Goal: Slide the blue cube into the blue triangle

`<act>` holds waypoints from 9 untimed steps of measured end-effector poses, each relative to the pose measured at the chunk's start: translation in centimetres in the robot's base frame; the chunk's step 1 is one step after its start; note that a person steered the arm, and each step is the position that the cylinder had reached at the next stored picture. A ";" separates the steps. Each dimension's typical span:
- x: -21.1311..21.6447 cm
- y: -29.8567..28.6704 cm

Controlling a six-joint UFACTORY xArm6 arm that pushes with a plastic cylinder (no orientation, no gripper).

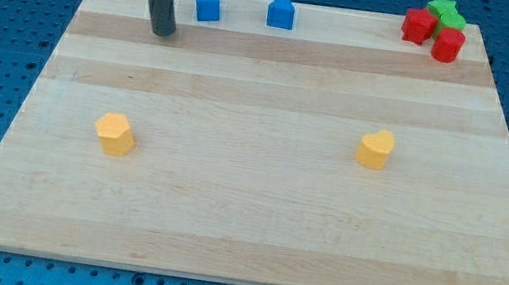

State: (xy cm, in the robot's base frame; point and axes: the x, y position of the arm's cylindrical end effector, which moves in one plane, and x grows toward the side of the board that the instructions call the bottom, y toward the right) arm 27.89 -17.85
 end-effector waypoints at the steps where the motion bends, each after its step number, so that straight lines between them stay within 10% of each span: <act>1: -3.5 0.0; 4: -4.3 10.5; 9: -7.4 9.0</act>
State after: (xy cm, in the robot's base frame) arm 20.50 -8.86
